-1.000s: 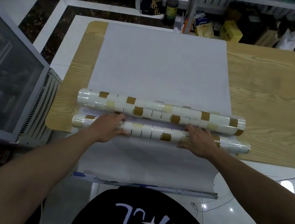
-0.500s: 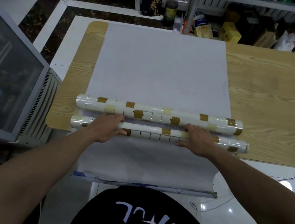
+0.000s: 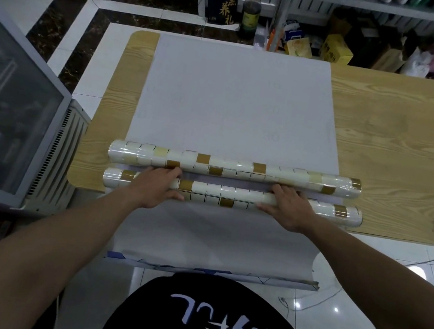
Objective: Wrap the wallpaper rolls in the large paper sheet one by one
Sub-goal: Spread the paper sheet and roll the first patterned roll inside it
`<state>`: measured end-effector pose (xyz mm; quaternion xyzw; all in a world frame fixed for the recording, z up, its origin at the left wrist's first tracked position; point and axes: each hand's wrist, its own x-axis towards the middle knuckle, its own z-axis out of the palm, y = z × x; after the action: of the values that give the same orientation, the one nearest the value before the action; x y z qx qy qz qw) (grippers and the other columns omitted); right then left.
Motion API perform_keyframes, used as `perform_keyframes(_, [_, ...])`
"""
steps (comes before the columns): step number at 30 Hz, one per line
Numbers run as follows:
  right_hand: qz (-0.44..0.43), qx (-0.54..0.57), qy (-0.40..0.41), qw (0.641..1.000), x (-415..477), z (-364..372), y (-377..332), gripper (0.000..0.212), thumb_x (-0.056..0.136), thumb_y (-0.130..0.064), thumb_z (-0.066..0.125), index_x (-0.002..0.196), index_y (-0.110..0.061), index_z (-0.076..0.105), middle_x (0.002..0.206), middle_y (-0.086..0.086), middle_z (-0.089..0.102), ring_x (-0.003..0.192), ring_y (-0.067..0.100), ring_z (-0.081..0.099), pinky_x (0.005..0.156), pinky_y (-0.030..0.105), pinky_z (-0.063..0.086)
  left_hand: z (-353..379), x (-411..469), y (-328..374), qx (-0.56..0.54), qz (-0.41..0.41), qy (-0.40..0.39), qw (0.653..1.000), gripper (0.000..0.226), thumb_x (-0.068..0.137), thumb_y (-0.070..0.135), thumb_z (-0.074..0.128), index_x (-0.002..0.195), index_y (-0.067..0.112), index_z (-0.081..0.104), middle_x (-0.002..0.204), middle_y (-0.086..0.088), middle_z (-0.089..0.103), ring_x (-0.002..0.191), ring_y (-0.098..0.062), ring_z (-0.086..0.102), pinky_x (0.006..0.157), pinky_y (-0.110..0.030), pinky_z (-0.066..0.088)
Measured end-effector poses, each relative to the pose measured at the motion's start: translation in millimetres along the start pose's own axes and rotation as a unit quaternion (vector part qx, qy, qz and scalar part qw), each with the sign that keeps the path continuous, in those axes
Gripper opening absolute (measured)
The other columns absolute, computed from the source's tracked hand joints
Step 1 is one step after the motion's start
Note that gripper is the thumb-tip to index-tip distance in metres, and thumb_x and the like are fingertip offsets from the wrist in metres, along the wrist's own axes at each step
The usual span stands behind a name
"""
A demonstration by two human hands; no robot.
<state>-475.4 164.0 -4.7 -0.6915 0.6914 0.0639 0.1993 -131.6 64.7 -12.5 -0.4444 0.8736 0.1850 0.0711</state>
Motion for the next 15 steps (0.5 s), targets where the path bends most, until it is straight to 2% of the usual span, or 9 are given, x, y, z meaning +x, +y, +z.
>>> perform_keyframes(3, [-0.016,-0.024,-0.012,1.0,1.3,1.0,0.4,0.079,0.075,-0.076,0.051,0.129,-0.018,0.046,0.13,0.002,0.047,0.124,0.022,0.041,0.105,0.04,0.032,2.7,-0.1,-6.0,-0.006,0.012,-0.003,1.0,0.043,0.088,0.056,0.053,0.109,0.019,0.051,0.112,0.0,0.056,0.105,-0.021,0.053,0.077,-0.032,0.034])
perform_keyframes(6, [-0.014,-0.016,-0.009,1.0,3.0,5.6,1.5,0.073,0.078,-0.072,0.052,0.13,-0.02,0.049,0.129,0.001,0.049,0.124,0.021,0.042,0.105,0.039,0.033,6.4,1.2,-11.0,-0.004,0.017,0.002,1.0,0.048,0.089,0.054,0.053,0.118,0.017,0.056,0.117,-0.002,0.05,0.11,-0.021,0.048,0.084,-0.033,0.04])
perform_keyframes(9, [-0.018,-0.016,-0.001,1.0,2.4,5.2,3.2,0.073,0.079,-0.072,0.049,0.131,-0.021,0.051,0.129,0.001,0.048,0.125,0.02,0.039,0.105,0.04,0.033,6.9,-1.0,-11.2,-0.014,0.009,0.001,1.0,0.062,0.084,0.061,0.052,0.128,0.018,0.049,0.125,-0.002,0.049,0.117,-0.023,0.046,0.092,-0.037,0.042])
perform_keyframes(12, [-0.022,-0.032,-0.001,0.999,2.6,2.9,2.3,0.075,0.081,-0.071,0.046,0.135,-0.018,0.047,0.13,0.004,0.046,0.126,0.022,0.036,0.104,0.041,0.033,3.4,-4.5,-7.1,-0.055,-0.026,-0.011,0.998,0.085,0.07,0.073,0.061,0.133,0.02,0.038,0.135,-0.001,0.05,0.122,-0.025,0.048,0.097,-0.043,0.043])
perform_keyframes(15, [-0.009,0.01,-0.001,1.0,2.8,0.2,-0.7,0.074,0.083,-0.069,0.046,0.135,-0.016,0.038,0.135,0.008,0.048,0.126,0.027,0.042,0.102,0.045,0.035,0.1,-1.1,-2.8,-0.031,-0.027,-0.02,0.999,0.063,0.076,0.065,0.063,0.116,0.022,0.042,0.122,-0.001,0.058,0.111,-0.023,0.053,0.086,-0.038,0.043])
